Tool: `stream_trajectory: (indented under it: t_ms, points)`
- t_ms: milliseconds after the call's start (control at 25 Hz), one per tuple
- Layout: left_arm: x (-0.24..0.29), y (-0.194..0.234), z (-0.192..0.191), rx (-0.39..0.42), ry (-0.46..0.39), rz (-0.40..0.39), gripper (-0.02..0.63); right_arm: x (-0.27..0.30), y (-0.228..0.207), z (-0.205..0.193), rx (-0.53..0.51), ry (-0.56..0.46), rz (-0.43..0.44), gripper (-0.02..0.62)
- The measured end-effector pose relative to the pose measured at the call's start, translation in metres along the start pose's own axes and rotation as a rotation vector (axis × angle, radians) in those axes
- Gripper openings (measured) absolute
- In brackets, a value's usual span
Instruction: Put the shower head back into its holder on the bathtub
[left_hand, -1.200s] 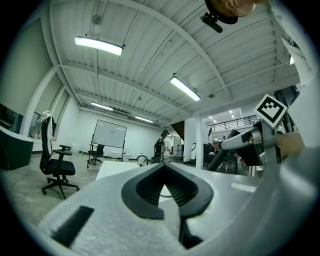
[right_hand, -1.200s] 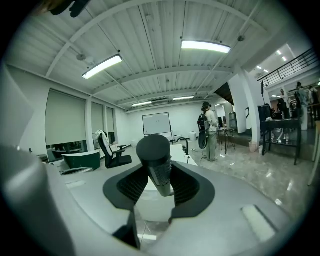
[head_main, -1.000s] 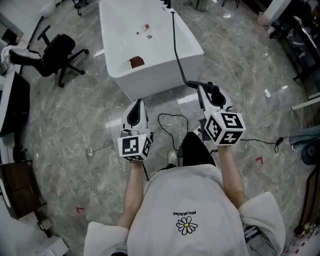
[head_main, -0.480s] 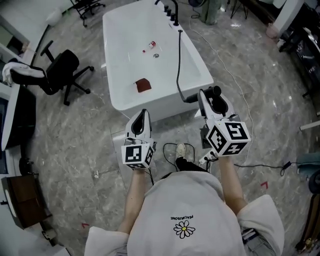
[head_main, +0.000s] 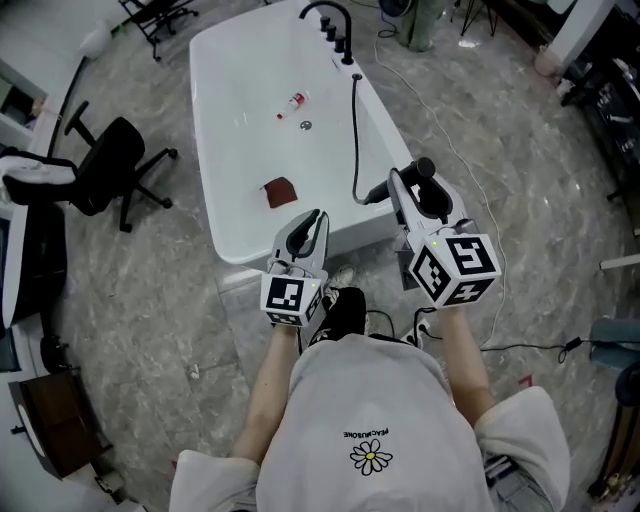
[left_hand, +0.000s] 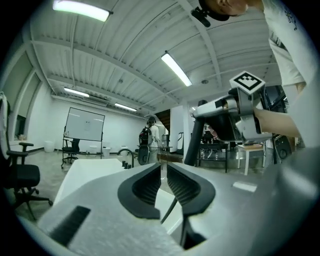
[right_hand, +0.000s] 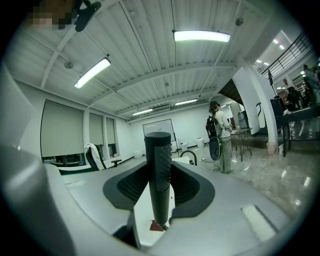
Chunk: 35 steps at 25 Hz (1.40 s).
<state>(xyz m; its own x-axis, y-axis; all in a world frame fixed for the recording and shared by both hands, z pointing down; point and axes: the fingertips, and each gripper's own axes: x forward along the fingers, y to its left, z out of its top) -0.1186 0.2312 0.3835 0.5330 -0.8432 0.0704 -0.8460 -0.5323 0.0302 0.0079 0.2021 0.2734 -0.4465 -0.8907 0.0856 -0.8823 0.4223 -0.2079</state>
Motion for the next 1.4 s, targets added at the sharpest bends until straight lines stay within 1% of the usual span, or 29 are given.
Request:
stream_trajectory:
  t_ms: [120,240,360,440,640,760,840,960,1120,1200,1280,1320,1400]
  points:
    - [0.051,0.014,-0.018,-0.037,0.026,-0.057,0.041,0.043,-0.018,0.008,0.008,-0.002,-0.015,0.140]
    - [0.110,0.029,-0.037,-0.077,0.053,-0.128,0.071,0.088,-0.039,0.021,0.025,-0.007,-0.024,0.140]
    - [0.170,0.047,-0.052,-0.067,0.105,-0.196,0.104,0.138,-0.058,0.040,0.037,-0.010,-0.035,0.140]
    - [0.202,0.060,-0.062,-0.062,0.135,-0.217,0.108,0.168,-0.066,0.054,0.029,-0.005,-0.039,0.140]
    - [0.272,0.112,-0.106,-0.053,0.250,-0.201,0.154,0.227,-0.068,0.095,0.032,-0.028,-0.003,0.140]
    - [0.304,0.133,-0.139,-0.051,0.342,-0.195,0.163,0.238,-0.065,0.129,0.048,-0.069,0.022,0.141]
    - [0.315,0.142,-0.163,-0.060,0.400,-0.187,0.163,0.239,-0.063,0.149,0.048,-0.101,0.029,0.140]
    - [0.327,0.151,-0.193,-0.085,0.473,-0.170,0.162,0.237,-0.064,0.175,0.042,-0.143,0.037,0.141]
    - [0.343,0.150,-0.243,-0.085,0.588,-0.162,0.156,0.228,-0.068,0.198,0.056,-0.167,0.079,0.141]
    - [0.354,0.153,-0.266,-0.094,0.641,-0.136,0.155,0.223,-0.074,0.212,0.036,-0.183,0.098,0.141]
    - [0.362,0.152,-0.282,-0.123,0.684,-0.109,0.153,0.219,-0.085,0.224,0.020,-0.197,0.112,0.140]
    - [0.364,0.149,-0.289,-0.136,0.702,-0.099,0.141,0.217,-0.091,0.228,0.018,-0.201,0.117,0.141]
    - [0.370,0.144,-0.296,-0.141,0.726,-0.075,0.066,0.216,-0.107,0.235,0.015,-0.202,0.120,0.141]
